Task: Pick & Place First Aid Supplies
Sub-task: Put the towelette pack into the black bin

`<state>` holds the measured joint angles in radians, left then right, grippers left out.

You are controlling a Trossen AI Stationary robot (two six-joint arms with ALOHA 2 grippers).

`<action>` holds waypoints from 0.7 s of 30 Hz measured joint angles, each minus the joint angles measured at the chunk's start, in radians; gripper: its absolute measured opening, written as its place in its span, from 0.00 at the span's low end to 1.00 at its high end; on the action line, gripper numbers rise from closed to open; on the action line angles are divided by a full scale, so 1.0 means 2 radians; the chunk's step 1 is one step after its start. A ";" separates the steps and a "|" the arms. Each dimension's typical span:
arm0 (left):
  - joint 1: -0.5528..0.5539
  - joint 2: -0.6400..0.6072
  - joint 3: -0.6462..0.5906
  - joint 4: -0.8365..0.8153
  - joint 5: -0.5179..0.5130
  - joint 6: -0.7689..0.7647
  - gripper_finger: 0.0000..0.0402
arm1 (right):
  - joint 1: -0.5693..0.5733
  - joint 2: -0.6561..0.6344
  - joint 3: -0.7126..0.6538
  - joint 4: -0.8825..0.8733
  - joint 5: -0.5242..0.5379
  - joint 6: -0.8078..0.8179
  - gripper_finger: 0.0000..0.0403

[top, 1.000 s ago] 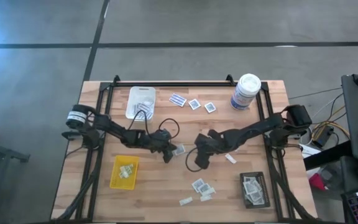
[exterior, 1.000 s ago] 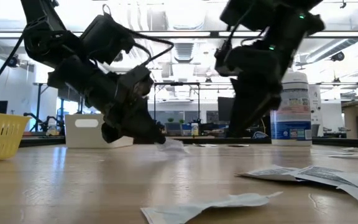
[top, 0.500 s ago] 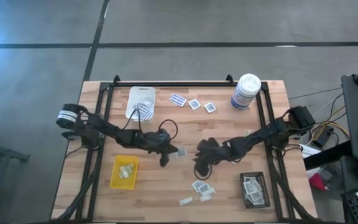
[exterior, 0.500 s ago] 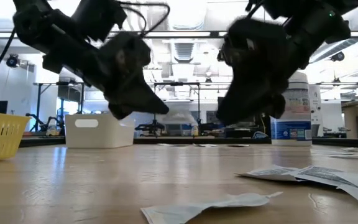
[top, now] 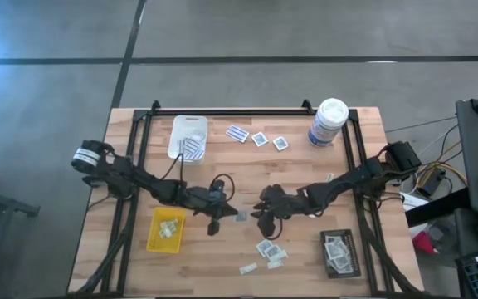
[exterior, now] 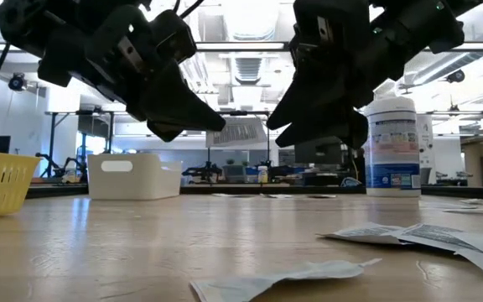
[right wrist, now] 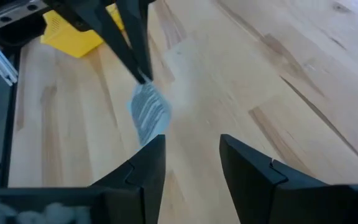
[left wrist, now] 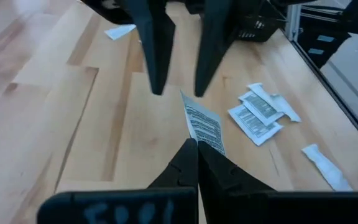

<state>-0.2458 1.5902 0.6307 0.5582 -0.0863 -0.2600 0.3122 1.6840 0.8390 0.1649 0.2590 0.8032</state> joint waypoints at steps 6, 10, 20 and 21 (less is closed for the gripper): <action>-0.001 0.000 0.000 0.005 -0.012 0.008 0.00 | 0.000 0.000 0.000 0.006 -0.003 -0.010 0.38; -0.001 0.000 0.000 0.009 -0.019 0.013 0.00 | 0.000 0.001 0.000 0.020 -0.003 -0.015 0.38; -0.001 0.000 0.000 0.062 -0.027 0.044 0.00 | 0.000 0.001 0.000 0.064 -0.001 -0.031 0.31; -0.001 0.000 0.000 0.063 -0.033 0.046 0.00 | 0.000 0.001 0.000 0.065 -0.001 -0.031 0.29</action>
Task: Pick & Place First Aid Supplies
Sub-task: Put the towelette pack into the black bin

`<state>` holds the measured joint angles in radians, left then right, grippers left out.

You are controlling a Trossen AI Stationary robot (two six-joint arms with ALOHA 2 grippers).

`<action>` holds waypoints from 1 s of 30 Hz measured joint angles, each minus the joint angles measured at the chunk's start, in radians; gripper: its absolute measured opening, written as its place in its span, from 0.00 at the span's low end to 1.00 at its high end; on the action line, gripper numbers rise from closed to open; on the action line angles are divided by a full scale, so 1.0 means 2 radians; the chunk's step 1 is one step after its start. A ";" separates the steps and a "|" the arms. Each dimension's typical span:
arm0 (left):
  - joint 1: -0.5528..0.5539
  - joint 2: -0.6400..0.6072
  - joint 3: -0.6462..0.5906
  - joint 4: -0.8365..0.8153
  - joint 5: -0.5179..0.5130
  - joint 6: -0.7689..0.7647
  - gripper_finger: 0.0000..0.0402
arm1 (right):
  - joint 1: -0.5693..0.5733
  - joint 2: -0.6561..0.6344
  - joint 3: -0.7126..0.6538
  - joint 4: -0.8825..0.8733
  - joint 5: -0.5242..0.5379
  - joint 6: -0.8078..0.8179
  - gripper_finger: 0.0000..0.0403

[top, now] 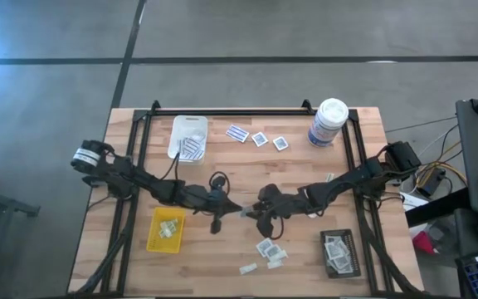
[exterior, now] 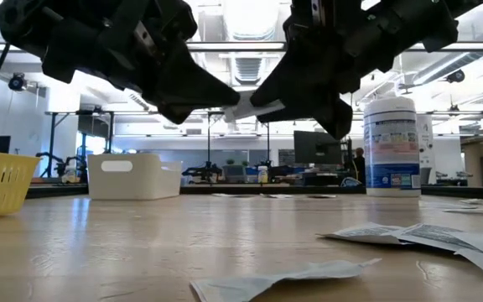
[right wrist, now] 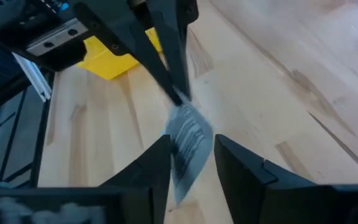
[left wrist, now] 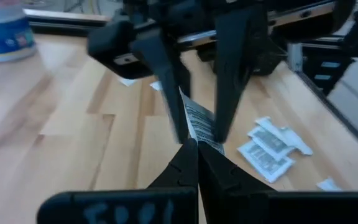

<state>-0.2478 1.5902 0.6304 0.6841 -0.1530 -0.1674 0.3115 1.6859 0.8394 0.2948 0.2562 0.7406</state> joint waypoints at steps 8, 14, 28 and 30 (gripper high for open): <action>0.001 0.000 0.000 -0.001 -0.016 0.012 0.00 | 0.000 0.000 0.000 0.000 -0.009 0.004 0.04; 0.001 0.000 0.000 -0.002 -0.016 0.018 0.00 | 0.000 0.000 0.000 0.000 -0.009 0.006 0.02; 0.001 0.000 0.000 -0.006 -0.010 0.032 0.25 | 0.000 -0.011 0.000 -0.105 -0.072 0.051 0.02; 0.001 0.000 0.000 -0.009 -0.010 0.026 0.28 | 0.000 -0.020 0.000 -0.141 -0.101 0.063 0.02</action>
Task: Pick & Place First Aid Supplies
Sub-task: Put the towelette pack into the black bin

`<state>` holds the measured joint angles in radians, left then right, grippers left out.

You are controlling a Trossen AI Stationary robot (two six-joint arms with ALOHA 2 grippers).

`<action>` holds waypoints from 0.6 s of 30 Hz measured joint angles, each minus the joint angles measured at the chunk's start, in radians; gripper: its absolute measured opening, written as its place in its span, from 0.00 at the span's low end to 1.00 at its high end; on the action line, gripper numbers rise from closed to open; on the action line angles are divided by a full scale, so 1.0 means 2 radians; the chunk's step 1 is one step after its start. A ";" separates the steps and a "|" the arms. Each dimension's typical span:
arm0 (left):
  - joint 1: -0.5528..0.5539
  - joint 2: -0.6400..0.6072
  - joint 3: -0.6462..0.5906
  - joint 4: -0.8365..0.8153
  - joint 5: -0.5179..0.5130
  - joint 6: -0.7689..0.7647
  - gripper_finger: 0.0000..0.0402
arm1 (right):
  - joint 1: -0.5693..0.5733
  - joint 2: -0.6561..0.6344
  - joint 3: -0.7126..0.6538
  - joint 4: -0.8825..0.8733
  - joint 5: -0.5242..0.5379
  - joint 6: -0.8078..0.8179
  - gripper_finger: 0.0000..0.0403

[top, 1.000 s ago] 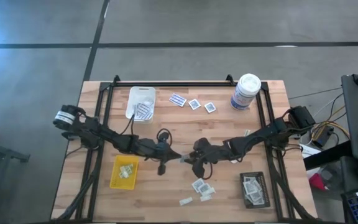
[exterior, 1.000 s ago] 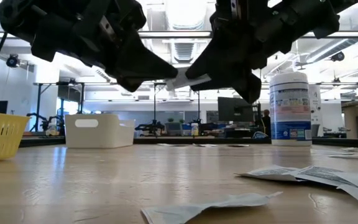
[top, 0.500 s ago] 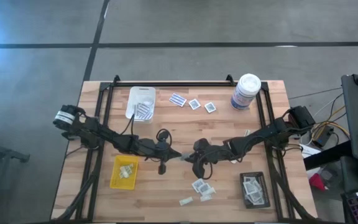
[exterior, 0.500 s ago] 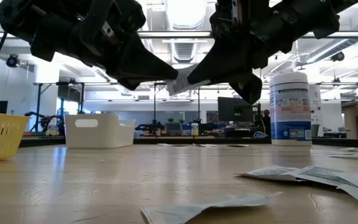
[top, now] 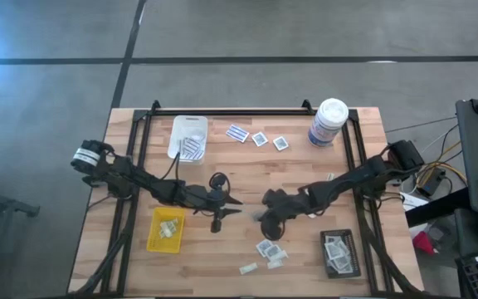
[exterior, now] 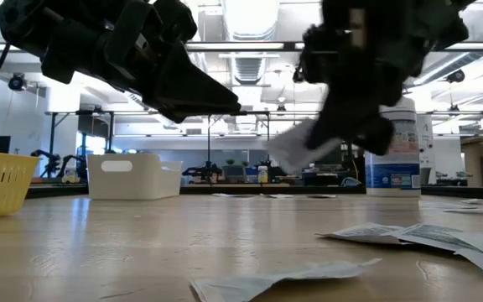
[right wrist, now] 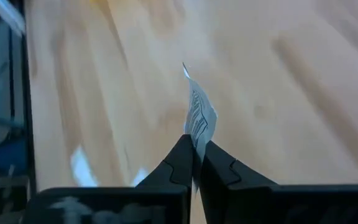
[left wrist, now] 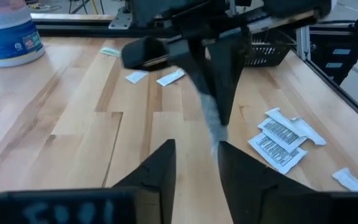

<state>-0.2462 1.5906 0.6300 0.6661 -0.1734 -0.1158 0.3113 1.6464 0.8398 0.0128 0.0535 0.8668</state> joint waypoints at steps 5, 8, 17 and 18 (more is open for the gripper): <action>0.000 0.000 0.000 -0.008 0.000 -0.001 0.30 | 0.003 -0.032 0.000 -0.083 -0.068 0.031 0.02; 0.000 0.000 0.000 -0.011 0.000 -0.001 0.30 | 0.012 -0.056 0.000 -0.128 -0.084 0.045 0.02; 0.000 0.000 0.000 -0.020 0.000 0.003 0.30 | 0.063 -0.135 0.000 -0.230 -0.079 0.118 0.02; 0.000 0.000 0.000 -0.021 0.000 0.003 0.30 | 0.071 -0.141 0.000 -0.239 -0.079 0.129 0.02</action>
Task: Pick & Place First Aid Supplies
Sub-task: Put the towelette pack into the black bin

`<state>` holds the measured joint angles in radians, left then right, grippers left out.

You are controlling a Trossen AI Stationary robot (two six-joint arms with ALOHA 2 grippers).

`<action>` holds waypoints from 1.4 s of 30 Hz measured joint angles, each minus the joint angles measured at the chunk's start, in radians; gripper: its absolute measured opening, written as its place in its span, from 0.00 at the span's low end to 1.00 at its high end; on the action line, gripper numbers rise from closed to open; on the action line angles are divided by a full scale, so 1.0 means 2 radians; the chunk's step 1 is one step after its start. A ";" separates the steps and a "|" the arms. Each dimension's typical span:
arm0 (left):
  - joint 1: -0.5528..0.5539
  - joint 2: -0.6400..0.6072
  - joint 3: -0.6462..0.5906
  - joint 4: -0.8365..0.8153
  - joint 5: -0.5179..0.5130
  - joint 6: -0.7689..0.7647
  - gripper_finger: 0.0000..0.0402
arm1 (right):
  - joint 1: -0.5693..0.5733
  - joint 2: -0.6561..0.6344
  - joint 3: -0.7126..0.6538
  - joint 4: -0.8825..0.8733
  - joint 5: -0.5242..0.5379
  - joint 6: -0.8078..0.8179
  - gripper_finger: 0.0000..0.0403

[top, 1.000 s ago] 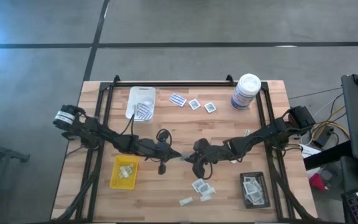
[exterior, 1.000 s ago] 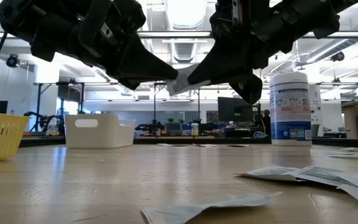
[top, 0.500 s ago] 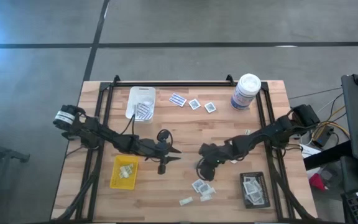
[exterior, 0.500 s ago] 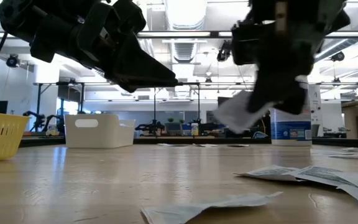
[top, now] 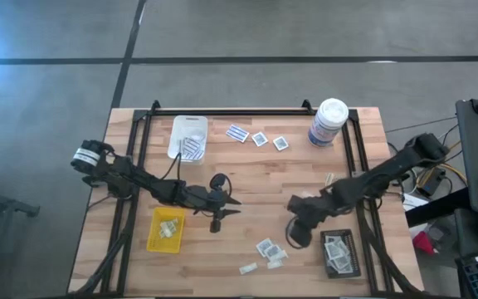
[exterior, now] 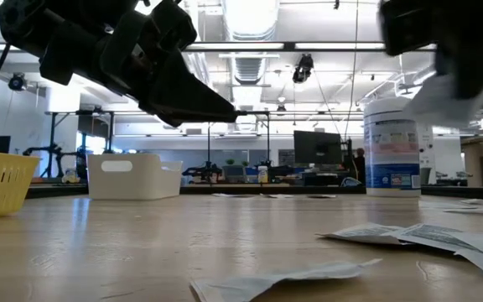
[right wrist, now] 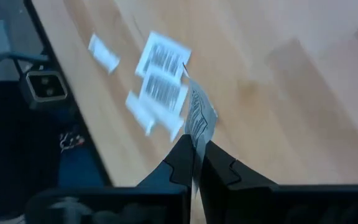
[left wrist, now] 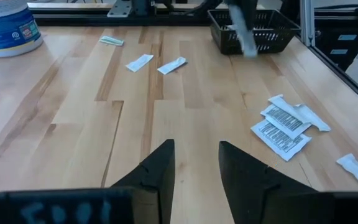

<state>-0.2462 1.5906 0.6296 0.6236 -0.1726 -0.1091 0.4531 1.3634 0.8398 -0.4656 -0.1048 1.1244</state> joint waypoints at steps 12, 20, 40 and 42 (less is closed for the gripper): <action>0.000 0.000 0.000 -0.013 0.000 -0.002 0.30 | 0.131 -0.050 0.000 -0.031 0.003 0.155 0.02; 0.000 0.000 0.000 -0.016 0.000 -0.002 0.30 | 0.208 -0.049 0.000 -0.036 0.032 0.264 0.02; 0.000 0.000 0.000 -0.017 0.000 -0.002 0.30 | 0.285 -0.049 -0.010 -0.120 0.055 0.459 0.02; 0.000 0.000 0.000 -0.017 0.000 -0.002 0.30 | 0.285 -0.049 -0.011 -0.120 0.054 0.460 0.03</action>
<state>-0.2462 1.5906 0.6296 0.5896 -0.1722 -0.1123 1.0229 1.2652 0.8173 -0.7059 0.0042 2.0440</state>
